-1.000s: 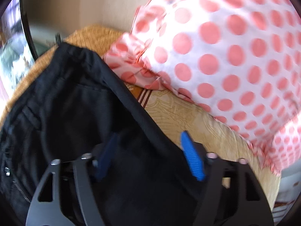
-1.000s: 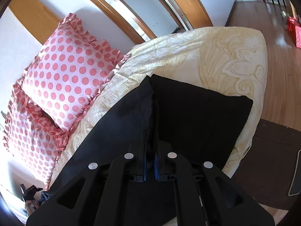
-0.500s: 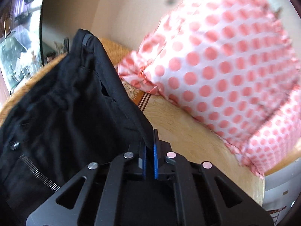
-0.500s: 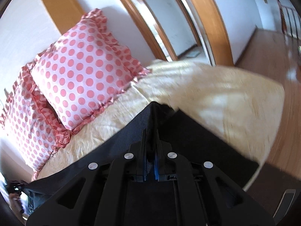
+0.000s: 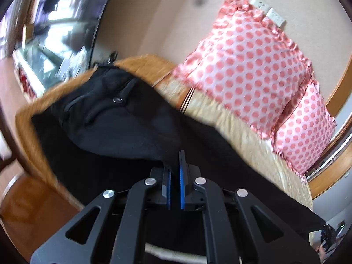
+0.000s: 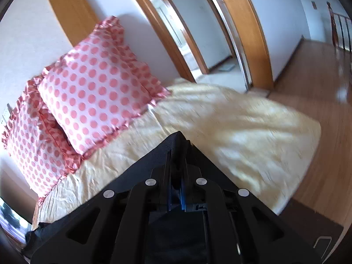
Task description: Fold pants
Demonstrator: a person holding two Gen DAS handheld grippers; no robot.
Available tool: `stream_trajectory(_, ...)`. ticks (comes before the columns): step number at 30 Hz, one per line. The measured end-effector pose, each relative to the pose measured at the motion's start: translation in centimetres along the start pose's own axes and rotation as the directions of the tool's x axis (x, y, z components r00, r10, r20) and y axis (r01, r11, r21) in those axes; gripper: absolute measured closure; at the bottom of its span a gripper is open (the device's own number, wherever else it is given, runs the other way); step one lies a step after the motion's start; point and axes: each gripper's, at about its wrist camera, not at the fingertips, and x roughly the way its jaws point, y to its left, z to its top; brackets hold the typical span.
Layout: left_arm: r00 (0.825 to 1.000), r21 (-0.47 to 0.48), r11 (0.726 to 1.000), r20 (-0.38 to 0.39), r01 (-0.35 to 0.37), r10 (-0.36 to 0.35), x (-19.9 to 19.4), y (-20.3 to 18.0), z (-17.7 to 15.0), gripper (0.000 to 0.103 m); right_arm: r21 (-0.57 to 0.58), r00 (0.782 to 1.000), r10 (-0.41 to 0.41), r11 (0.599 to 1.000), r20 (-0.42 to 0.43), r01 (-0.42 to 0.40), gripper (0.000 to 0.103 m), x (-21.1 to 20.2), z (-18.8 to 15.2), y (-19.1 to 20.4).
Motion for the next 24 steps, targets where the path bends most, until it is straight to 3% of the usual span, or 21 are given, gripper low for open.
stream_trajectory(6, 0.999, 0.027, 0.999, 0.018, -0.039, 0.039, -1.3, 1.2, -3.3, 0.098, 0.048, 1.000, -0.008, 0.999, -0.022, 0.009, 0.097, -1.1, -2.0, -2.3)
stream_trajectory(10, 0.998, 0.037, 0.998, 0.005, -0.057, 0.057, -0.9, 2.0, -4.3, 0.098, 0.095, 0.995, -0.037, 0.994, -0.095, 0.046, 0.097, -0.3, -3.7, -4.5)
stream_trajectory(15, 0.999, 0.013, 0.999, -0.019, -0.041, 0.042, -0.7, 3.0, -4.8, 0.098, 0.099, 0.992, -0.048, 0.993, -0.113, 0.059, 0.097, -0.5, -4.6, -5.0)
stream_trajectory(20, 1.000, 0.001, 1.000, -0.011, -0.015, 0.015, -1.4, 3.3, -4.5, 0.098, 0.101, 0.997, -0.035, 0.994, -0.074, 0.042, 0.097, -1.7, -4.1, -4.6)
stream_trajectory(24, 1.000, 0.017, 1.000, -0.005, -0.014, 0.014, -1.4, 3.4, -4.1, 0.098, 0.065, 0.992, -0.077, 0.994, -0.098, 0.084, 0.097, -0.6, -3.9, -4.3)
